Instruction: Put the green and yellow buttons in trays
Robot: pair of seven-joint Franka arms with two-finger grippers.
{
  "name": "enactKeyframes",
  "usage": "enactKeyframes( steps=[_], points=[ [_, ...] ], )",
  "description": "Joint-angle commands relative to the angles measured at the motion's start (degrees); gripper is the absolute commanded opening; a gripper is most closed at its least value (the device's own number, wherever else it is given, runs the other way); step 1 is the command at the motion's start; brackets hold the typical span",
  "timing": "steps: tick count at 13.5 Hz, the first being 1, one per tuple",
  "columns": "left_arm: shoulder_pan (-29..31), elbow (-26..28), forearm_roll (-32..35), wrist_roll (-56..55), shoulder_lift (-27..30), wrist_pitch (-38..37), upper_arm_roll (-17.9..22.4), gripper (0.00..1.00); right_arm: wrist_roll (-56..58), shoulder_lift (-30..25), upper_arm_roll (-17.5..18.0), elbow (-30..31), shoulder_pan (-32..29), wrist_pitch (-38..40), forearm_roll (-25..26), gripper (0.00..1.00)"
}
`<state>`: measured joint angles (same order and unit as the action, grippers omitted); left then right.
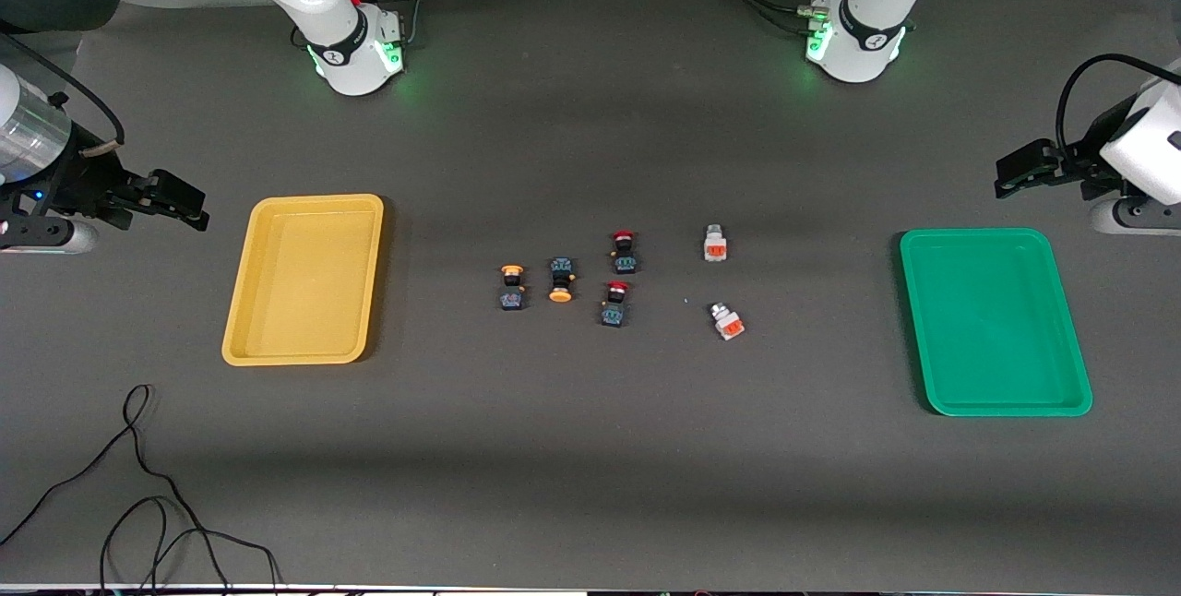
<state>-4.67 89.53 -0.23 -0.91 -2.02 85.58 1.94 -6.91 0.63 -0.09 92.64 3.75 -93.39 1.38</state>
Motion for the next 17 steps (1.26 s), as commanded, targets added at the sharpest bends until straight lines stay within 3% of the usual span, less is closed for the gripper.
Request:
enactKeyframes(
  steps=[1, 4, 9, 12, 14, 17],
  points=[
    [-2.09, 2.92, -0.39, -3.30, 0.96, 1.25, -0.88, 1.00, 0.14, 0.60, -0.26, -1.41, 0.38, 0.85, -0.59, 1.00],
    [-2.88, 9.76, -0.39, -7.41, 4.03, 5.64, -3.16, 1.00, 0.14, 0.60, -0.26, -1.32, 0.47, 0.85, -0.59, 1.00],
    [-2.97, 19.00, -0.47, -26.65, 4.13, 18.81, -16.94, 1.00, 1.02, 0.78, -0.18, -0.97, 0.56, 0.85, -0.59, 1.00],
    [-3.41, 21.74, -0.56, -34.76, 4.39, 23.05, -24.33, 1.00, 0.23, 1.48, -0.09, -0.97, 1.79, 0.76, -0.94, 1.00],
    [-5.16, 23.48, -1.35, -35.83, 3.69, 25.58, -25.14, 1.00, 0.23, 1.92, -0.18, -0.97, 3.28, 0.76, -0.86, 1.00],
    [-6.48, 33.13, -1.35, -36.09, 2.82, 37.86, -25.14, 1.00, 0.41, 1.92, -0.35, -0.97, 3.02, 0.76, -1.03, 1.00]
  ],
)
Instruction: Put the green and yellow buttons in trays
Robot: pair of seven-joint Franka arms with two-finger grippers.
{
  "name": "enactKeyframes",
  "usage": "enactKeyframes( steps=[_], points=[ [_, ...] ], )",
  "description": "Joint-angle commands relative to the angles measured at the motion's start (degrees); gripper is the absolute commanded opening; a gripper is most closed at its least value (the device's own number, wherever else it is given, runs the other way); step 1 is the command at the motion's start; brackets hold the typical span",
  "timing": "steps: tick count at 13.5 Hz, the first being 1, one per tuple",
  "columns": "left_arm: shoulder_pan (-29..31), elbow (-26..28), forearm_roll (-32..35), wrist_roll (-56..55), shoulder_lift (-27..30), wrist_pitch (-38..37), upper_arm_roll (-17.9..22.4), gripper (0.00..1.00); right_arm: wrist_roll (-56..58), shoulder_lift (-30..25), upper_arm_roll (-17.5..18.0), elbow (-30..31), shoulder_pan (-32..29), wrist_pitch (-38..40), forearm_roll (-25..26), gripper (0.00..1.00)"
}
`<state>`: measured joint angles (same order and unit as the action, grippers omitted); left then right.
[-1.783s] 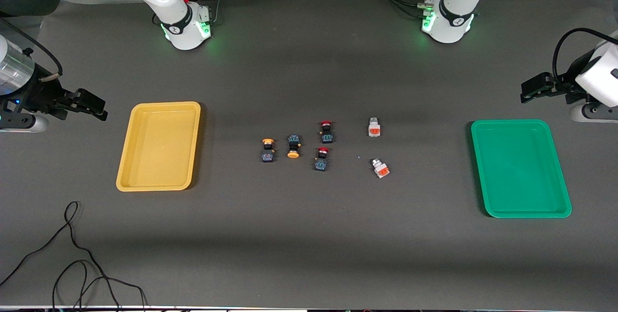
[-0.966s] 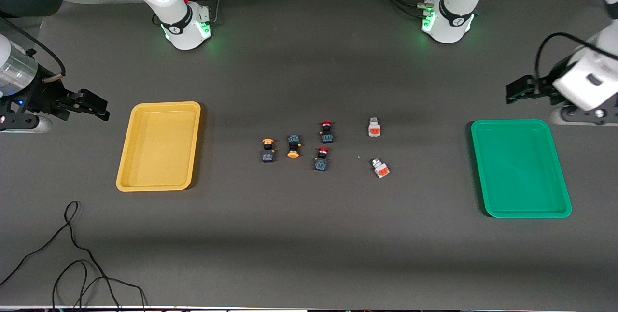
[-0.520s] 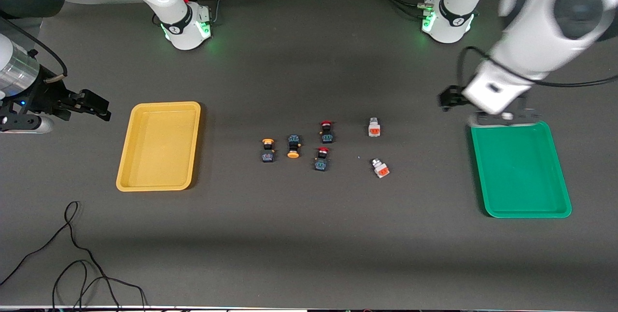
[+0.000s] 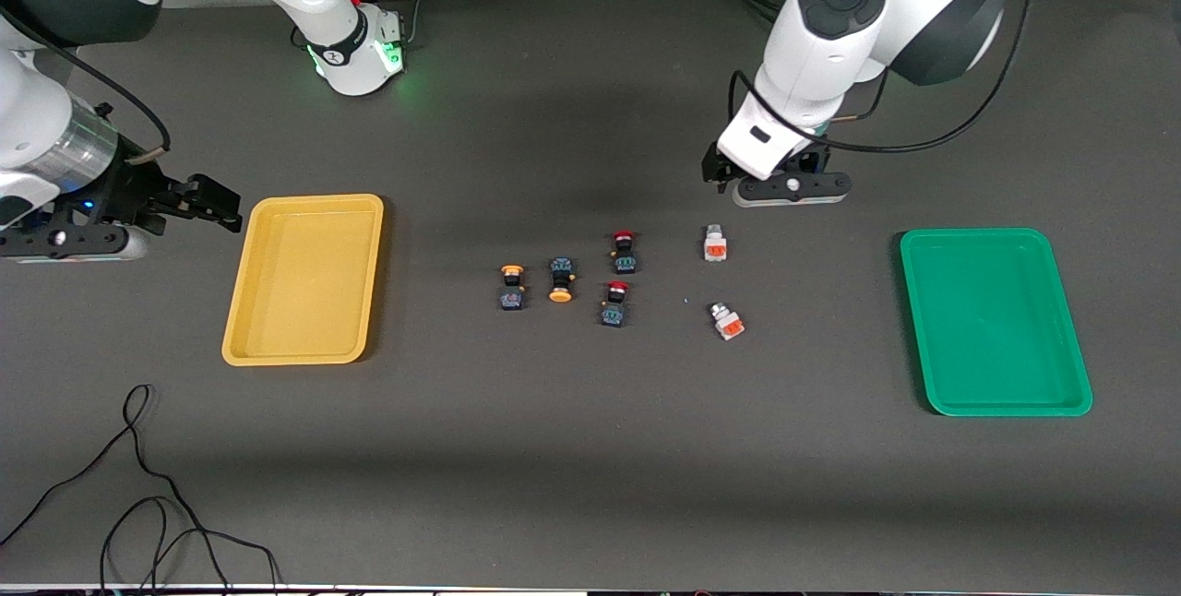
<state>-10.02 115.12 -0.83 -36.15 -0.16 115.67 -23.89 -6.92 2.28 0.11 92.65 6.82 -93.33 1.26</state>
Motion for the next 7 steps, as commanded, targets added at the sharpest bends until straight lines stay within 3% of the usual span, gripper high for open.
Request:
enactKeyframes(
  steps=[1, 3, 5, 7],
  points=[
    [-1.40, 9.84, -0.49, -1.03, -0.88, 11.56, 0.69, 1.00, 0.16, 0.27, -0.64, -1.07, 0.03, 0.69, -0.90, 1.00],
    [-2.02, 11.62, 0.21, -1.38, -5.88, 17.81, 0.69, 1.00, -0.89, 0.27, -0.64, -0.98, 0.30, 0.70, -2.48, 1.00],
    [-1.93, 11.62, 2.22, -1.38, -11.59, 21.94, 0.78, 1.00, -5.27, 1.14, -0.46, -0.98, 0.39, 0.52, -7.38, 1.00],
    [-1.85, 11.62, 3.98, -1.38, -16.51, 26.16, 0.95, 1.00, -6.70, 2.46, -0.37, -0.98, 2.57, -0.71, -7.85, 1.00]
  ],
)
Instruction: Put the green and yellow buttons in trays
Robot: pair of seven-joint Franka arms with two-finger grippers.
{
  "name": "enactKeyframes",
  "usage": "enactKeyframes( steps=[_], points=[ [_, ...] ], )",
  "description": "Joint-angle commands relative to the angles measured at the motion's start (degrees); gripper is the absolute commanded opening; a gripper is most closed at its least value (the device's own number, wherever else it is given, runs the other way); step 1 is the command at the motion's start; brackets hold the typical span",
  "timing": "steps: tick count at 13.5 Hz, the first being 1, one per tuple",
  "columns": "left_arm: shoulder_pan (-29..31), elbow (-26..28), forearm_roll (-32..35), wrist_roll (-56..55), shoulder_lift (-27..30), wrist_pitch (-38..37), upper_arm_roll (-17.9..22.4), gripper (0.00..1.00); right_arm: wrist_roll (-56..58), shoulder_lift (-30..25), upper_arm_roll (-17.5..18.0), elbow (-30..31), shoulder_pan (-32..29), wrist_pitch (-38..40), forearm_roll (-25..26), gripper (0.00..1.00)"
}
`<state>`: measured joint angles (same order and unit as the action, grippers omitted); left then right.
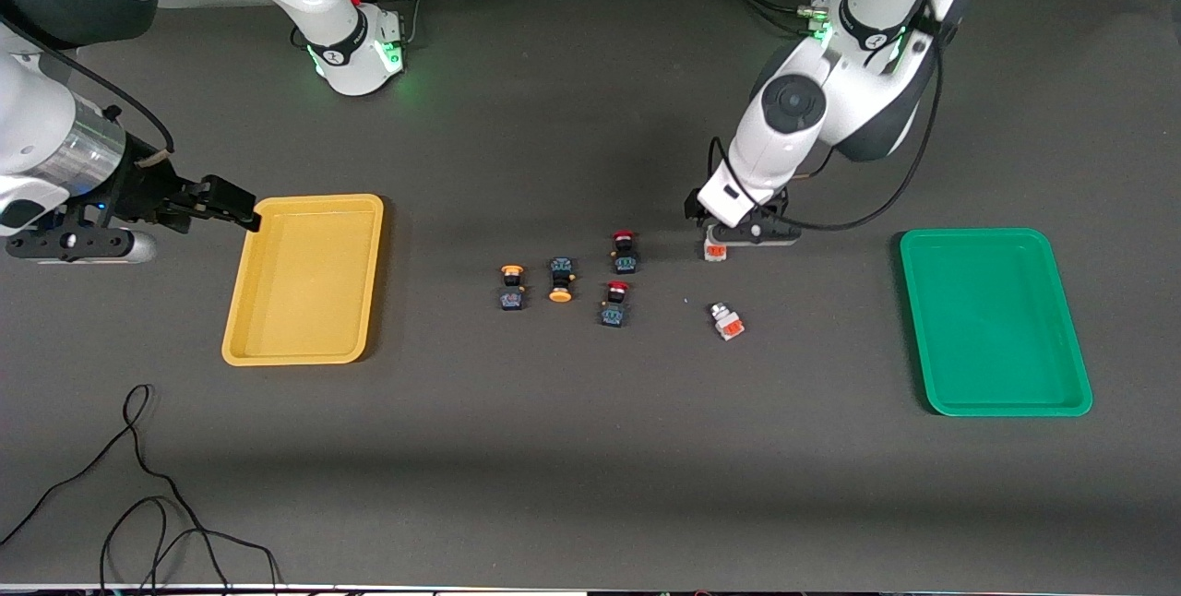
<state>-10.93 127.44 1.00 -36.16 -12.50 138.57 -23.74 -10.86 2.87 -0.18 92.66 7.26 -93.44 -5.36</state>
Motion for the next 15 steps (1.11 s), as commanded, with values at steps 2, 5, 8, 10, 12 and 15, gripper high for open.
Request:
enactKeyframes(
  steps=[2, 5, 8, 10, 12, 15],
  points=[
    [-0.85, -0.70, 5.05, -1.37, -8.66, 6.44, 0.98, 1.00, -8.70, 3.71, -0.09, -0.64, 5.56, -3.23, -0.80, 1.00],
    [-0.76, -0.70, 6.56, -1.37, -11.32, 8.03, 1.06, 1.00, -14.09, 6.70, -0.18, 0.93, 9.96, -7.80, -0.62, 0.99],
    [-1.02, -1.40, 6.56, -1.37, -13.07, 8.56, 2.20, 0.78, -14.72, 10.30, -0.18, 3.22, 12.86, -11.84, -0.62, 0.99],
    [-1.02, -1.31, 6.56, -1.81, -13.25, 8.91, 2.47, 0.37, -16.73, 13.63, -0.18, 4.28, 14.71, -15.44, -0.62, 0.99],
    [-0.93, -1.66, 6.56, -2.77, -13.16, 8.22, 2.56, 0.18, -16.91, 18.28, -0.18, 4.37, 16.90, -18.78, -0.62, 0.99],
    [-0.41, -2.89, 6.47, -4.79, -10.37, 5.16, 2.47, 0.16, -20.32, 25.05, -0.35, 4.37, 20.07, -25.02, -0.62, 0.99]
  ],
)
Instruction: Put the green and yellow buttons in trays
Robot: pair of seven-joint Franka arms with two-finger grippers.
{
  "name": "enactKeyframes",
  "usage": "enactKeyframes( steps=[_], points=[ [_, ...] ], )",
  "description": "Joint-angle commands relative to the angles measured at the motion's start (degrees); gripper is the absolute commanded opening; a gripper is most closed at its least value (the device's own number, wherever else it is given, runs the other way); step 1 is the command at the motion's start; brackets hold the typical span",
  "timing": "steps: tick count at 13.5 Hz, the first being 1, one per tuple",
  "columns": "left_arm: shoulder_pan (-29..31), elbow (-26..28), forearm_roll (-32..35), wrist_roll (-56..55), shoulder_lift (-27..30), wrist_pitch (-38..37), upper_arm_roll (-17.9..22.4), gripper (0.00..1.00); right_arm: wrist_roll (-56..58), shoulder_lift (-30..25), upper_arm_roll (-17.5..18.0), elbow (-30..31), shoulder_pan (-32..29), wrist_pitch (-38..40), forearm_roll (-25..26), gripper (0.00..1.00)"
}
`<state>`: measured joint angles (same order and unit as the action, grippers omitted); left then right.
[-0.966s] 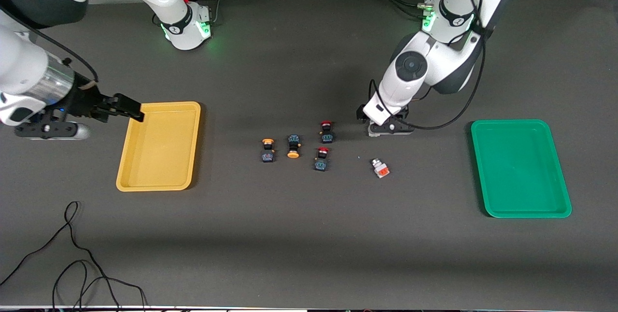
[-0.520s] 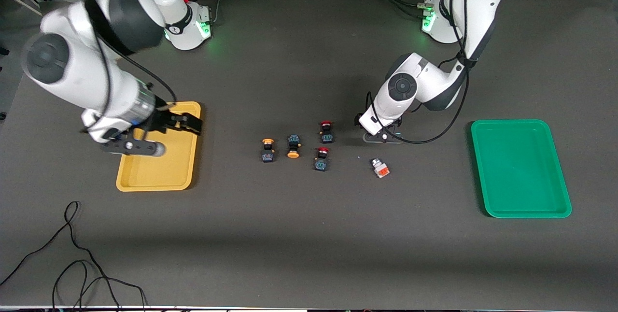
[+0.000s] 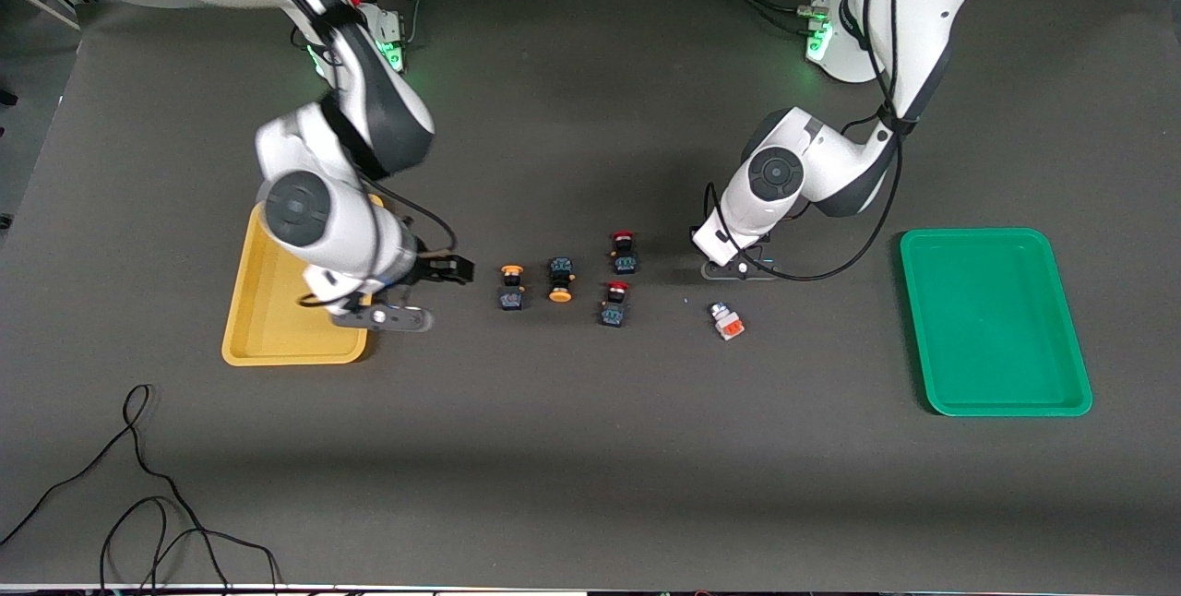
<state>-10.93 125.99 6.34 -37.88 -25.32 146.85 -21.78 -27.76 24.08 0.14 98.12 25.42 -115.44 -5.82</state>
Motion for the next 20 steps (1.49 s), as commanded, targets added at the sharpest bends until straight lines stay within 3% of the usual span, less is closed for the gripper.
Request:
enactKeyframes(
  steps=[1, 5, 8, 12, 14, 15, 17, 18, 20],
  points=[
    [-0.24, -3.80, 0.52, -3.16, 5.25, -9.24, 0.43, 0.15, -3.96, 6.04, -0.66, -1.17, 3.05, -5.12, -0.16, 0.99],
    [5.46, -17.94, -5.63, 0.43, 11.68, -33.42, 0.34, 0.11, -4.93, 12.46, -0.66, -1.26, 4.72, -10.58, -0.25, 0.99],
    [15.90, -21.93, -8.36, 11.91, 14.76, -43.82, 0.51, 0.10, -4.94, 14.23, -0.66, -1.26, 4.91, -11.65, -0.25, 0.99],
    [33.04, -21.58, -6.01, 34.41, 14.78, -45.44, 0.78, 0.10, -5.11, 15.99, -0.66, -1.09, 5.79, -11.74, -0.33, 0.98],
    [35.00, -20.09, -1.00, 36.48, 11.80, -40.36, 0.78, 0.10, -5.20, 16.26, -0.66, -1.26, 5.79, -11.74, -0.33, 0.98],
    [35.18, -18.17, -0.03, 36.48, 9.87, -35.89, 0.78, 0.10, -5.20, 16.34, -0.66, -1.26, 5.79, -11.74, -0.33, 0.92],
    [35.88, -15.00, 3.74, 36.13, 4.34, -26.57, 1.47, 0.11, -5.20, 16.35, -0.66, -1.26, 5.70, -11.74, -0.77, 0.13],
    [35.89, -14.99, 5.59, 35.86, 0.92, -23.23, 2.09, 0.11, -5.20, 16.35, -0.66, -1.26, 5.78, -11.74, -0.77, 0.00],
    [35.89, -15.16, 8.23, 35.86, -3.67, -18.46, 3.93, 0.14, -5.11, 16.00, -0.66, -1.61, 5.79, -11.74, -0.69, 0.00]
  ],
)
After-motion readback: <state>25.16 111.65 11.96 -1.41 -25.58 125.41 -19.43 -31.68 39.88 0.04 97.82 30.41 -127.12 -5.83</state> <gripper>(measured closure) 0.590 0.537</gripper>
